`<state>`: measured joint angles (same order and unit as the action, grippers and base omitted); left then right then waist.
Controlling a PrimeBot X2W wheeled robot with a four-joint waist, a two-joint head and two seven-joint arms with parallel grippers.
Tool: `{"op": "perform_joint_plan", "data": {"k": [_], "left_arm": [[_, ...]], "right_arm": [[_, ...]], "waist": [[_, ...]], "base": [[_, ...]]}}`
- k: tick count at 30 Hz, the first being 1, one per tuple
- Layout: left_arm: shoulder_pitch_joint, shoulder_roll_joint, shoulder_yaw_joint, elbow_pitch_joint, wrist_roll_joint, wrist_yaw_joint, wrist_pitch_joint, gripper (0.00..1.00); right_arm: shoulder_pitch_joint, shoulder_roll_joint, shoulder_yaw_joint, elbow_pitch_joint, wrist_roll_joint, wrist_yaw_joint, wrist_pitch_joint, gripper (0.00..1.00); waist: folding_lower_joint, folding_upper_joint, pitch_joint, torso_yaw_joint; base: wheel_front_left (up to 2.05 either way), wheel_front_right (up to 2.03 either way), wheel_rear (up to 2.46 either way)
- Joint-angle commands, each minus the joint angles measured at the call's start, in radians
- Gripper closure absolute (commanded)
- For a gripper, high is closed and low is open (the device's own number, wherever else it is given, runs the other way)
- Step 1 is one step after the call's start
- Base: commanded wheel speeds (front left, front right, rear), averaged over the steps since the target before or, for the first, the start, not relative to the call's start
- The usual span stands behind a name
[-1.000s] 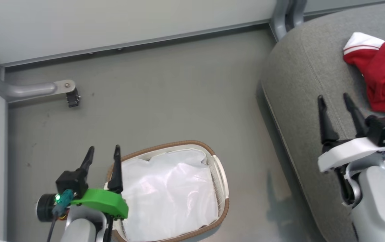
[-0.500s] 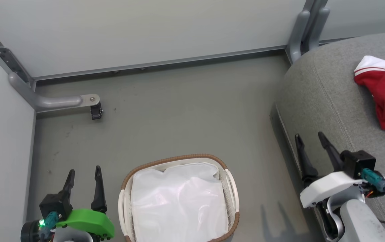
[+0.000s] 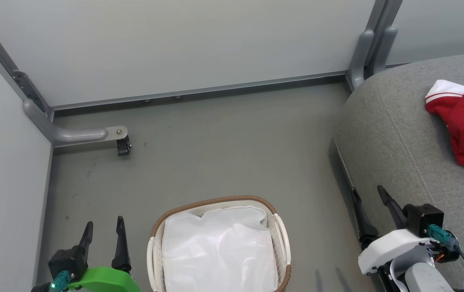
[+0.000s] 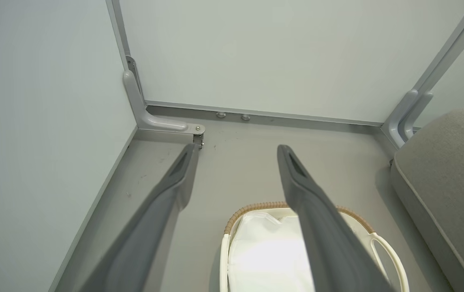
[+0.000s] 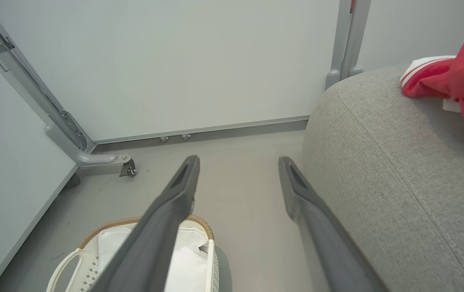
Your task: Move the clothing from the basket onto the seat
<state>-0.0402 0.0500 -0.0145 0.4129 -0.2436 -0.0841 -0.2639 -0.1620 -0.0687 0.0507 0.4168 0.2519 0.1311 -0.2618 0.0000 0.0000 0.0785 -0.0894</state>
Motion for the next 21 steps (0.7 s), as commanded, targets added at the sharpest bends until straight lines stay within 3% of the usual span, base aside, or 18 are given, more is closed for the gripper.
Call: {"op": "perform_joint_plan", "data": {"k": [1,6,21], "left_arm": [[0.000,0.000,0.000,0.000,-0.005,-0.003,0.000,1.00],[0.003,-0.005,0.001,0.037,-0.014,-0.003,0.004,1.00],[-0.013,-0.004,0.027,-0.003,-0.281,-0.012,0.079,1.00]], "right_arm": [[0.002,0.000,0.000,0.000,0.000,0.000,0.000,1.00],[0.020,0.010,-0.001,0.034,0.013,0.000,0.005,1.00],[0.026,0.011,-0.034,-0.008,0.278,0.000,0.079,1.00]], "waist": [[0.0000,0.0000,-0.002,0.000],[0.0000,0.0000,-0.004,0.001],[0.0000,0.0000,-0.012,0.012]], "base": [[0.00,0.00,0.00],[0.00,0.00,0.00],[0.00,0.00,0.00]]}}
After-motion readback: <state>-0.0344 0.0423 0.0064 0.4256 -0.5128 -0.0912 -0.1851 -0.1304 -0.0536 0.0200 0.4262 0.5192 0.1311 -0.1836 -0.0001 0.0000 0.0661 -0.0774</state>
